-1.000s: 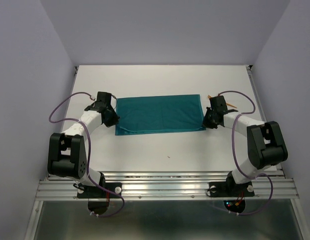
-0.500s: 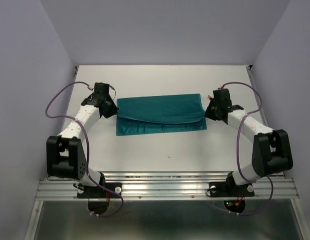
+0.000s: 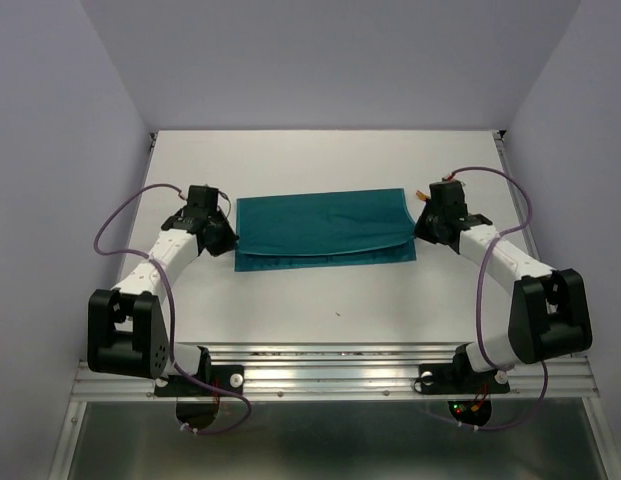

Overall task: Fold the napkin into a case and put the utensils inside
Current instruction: Smooth out the rectangle-folded napkin at the center of the board.

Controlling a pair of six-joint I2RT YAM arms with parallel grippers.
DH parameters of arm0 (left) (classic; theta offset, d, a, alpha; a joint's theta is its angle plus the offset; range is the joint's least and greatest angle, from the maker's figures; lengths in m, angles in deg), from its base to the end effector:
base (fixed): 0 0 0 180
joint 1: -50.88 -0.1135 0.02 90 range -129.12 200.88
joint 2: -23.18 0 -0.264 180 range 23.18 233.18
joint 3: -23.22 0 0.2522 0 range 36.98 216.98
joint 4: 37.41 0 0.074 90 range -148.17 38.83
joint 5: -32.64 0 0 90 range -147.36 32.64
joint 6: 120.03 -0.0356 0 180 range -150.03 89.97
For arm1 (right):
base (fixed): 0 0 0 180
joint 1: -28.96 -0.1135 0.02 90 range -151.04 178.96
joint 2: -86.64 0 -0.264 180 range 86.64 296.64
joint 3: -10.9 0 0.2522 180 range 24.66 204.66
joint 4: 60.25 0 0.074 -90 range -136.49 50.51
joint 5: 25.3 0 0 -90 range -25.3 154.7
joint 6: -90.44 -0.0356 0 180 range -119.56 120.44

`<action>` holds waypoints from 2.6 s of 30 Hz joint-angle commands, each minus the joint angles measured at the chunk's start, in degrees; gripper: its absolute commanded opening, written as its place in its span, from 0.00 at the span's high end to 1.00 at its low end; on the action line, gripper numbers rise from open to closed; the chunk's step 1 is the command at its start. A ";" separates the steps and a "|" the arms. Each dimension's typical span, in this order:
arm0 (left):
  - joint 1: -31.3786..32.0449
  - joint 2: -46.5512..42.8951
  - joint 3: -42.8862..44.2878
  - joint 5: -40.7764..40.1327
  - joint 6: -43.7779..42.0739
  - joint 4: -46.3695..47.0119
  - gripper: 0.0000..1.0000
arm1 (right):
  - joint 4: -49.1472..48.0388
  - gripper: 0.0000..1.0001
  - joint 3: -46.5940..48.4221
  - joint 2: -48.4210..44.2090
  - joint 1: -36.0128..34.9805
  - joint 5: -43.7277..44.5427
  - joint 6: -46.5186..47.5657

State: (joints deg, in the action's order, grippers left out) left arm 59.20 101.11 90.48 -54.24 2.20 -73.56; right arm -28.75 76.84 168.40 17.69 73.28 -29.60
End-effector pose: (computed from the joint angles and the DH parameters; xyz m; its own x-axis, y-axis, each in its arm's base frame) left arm 0.2843 -0.0435 0.2451 -0.7071 -0.4348 -0.5577 -0.2314 0.8875 -0.3985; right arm 0.2941 0.0532 0.2257 -0.6712 0.3710 -0.6417 0.2795 0.9285 0.2444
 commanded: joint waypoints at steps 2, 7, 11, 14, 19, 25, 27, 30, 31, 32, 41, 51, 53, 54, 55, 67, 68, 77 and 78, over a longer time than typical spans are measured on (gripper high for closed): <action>0.38 0.11 -4.89 1.63 0.64 2.53 1.00 | -0.86 0.99 -2.61 1.04 0.02 1.00 -0.90; 0.38 2.40 -5.95 1.89 0.64 3.76 1.00 | -1.91 0.99 -4.02 1.92 0.02 -0.84 -1.77; 0.47 3.37 -5.95 1.90 0.64 4.64 1.00 | -2.62 0.99 -4.46 2.09 0.02 -1.99 -2.21; 0.47 3.11 -5.42 1.37 0.47 4.11 1.00 | -2.62 0.99 -4.20 1.65 0.02 -1.90 -2.13; 0.47 0.56 -2.62 -0.83 0.12 2.01 1.00 | -1.83 0.99 -3.14 -0.63 0.02 -1.46 -1.78; 0.47 -0.94 -0.76 -1.80 -0.06 -0.28 1.00 | -0.51 0.99 -2.35 -2.39 0.02 -0.93 -1.69; 0.47 -1.20 -0.85 -1.71 0.11 -0.28 1.00 | -0.33 0.99 -2.70 -3.18 0.02 -0.85 -1.60; 0.47 -1.29 -1.37 -1.53 0.20 -0.11 1.00 | -0.16 0.99 -3.31 -3.53 0.02 -0.93 -1.60; 0.47 -1.20 -1.90 -1.62 0.29 0.15 1.00 | -0.07 0.99 -3.49 -3.45 0.02 -1.02 -1.51; 0.47 -1.03 -2.25 -1.62 0.29 0.42 1.00 | -0.07 0.99 -3.75 -3.36 0.02 -1.19 -1.60; 0.47 1.70 -6.12 -1.01 1.17 3.50 1.00 | -2.27 0.96 -7.27 -1.16 0.02 -3.83 -2.21; 0.47 2.58 -4.10 -2.50 1.35 1.48 0.29 | -0.17 0.45 -4.55 -0.37 0.02 1.16 -0.81; 0.47 1.70 -2.17 -5.22 1.26 0.86 0.28 | 0.54 0.42 -2.53 -0.54 0.02 2.93 -0.11; 0.47 1.52 -1.47 -5.92 1.17 0.77 0.29 | 0.89 0.42 -1.92 -0.72 0.02 3.89 0.33; 0.47 1.52 -0.77 -6.01 0.91 0.77 0.29 | 0.98 0.42 -1.39 -0.72 0.02 4.08 0.60; 2.58 12.50 6.71 1.54 0.11 6.48 0.68 | -2.35 0.92 1.69 6.04 0.02 -6.38 -0.19; 2.67 14.51 8.19 2.41 0.20 7.35 0.68 | -2.44 0.92 1.87 6.92 0.02 -6.73 -0.11; 3.37 23.93 12.16 3.48 -0.15 8.68 0.69 | -3.06 0.93 0.29 12.11 0.02 -7.52 0.07; 3.37 24.46 11.99 2.26 0.11 8.42 0.69 | -3.15 0.93 0.03 12.46 0.02 -7.52 0.07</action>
State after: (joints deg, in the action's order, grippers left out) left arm 62.41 124.59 101.19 -51.38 2.57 -65.54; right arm -29.26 77.26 180.16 17.67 66.37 -29.78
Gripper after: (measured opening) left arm 0.316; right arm 0.074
